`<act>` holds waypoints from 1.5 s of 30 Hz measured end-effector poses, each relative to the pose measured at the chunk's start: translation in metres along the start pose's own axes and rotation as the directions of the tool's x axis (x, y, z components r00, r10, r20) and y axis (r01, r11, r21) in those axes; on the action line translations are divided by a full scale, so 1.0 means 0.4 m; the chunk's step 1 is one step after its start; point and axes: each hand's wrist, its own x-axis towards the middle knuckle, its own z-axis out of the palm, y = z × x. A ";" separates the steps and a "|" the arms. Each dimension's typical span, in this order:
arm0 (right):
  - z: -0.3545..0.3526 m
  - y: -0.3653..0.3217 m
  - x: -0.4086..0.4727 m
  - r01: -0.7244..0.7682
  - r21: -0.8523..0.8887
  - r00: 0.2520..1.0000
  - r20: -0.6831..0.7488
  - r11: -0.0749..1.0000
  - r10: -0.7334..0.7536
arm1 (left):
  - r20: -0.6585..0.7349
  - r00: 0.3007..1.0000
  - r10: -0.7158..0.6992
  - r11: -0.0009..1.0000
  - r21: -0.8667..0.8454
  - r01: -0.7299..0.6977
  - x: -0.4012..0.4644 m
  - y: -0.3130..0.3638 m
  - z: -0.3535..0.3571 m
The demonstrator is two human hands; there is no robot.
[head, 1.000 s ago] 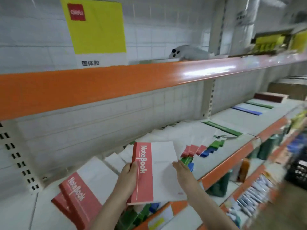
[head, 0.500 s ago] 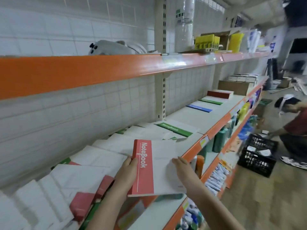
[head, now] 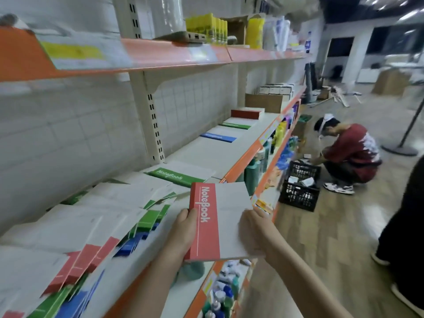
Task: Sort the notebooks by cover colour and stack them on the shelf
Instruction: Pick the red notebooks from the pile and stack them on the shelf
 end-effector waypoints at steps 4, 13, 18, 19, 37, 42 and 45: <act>-0.083 -0.005 0.101 0.015 -0.018 0.999 -0.049 1.000 -0.016 | 0.065 0.998 0.015 0.999 -0.030 -0.013 0.103 0.036 0.110; -0.249 -0.068 0.379 0.059 0.005 0.989 -0.133 0.998 -0.058 | 0.181 0.981 0.078 0.991 -0.124 -0.056 0.383 0.162 0.327; -0.327 -0.067 0.505 0.038 0.004 0.980 -0.196 0.999 -0.037 | 0.256 0.965 0.062 0.994 -0.100 -0.038 0.505 0.207 0.431; -0.342 -0.066 0.527 0.034 0.012 0.978 -0.207 0.999 -0.031 | 0.256 0.965 0.056 0.995 -0.098 -0.032 0.522 0.212 0.452; -0.647 -0.197 1.138 0.060 0.055 0.992 -0.114 0.997 -0.053 | 0.134 0.988 0.080 0.988 -0.140 -0.061 0.990 0.424 0.838; -0.750 -0.233 1.289 0.054 0.057 0.998 -0.049 0.997 -0.051 | 0.119 0.991 0.058 0.994 -0.102 -0.046 1.094 0.490 0.968; -0.799 -0.245 1.356 0.047 0.026 0.998 -0.032 0.999 -0.046 | 0.132 0.991 0.013 0.994 -0.112 0.002 1.140 0.507 1.028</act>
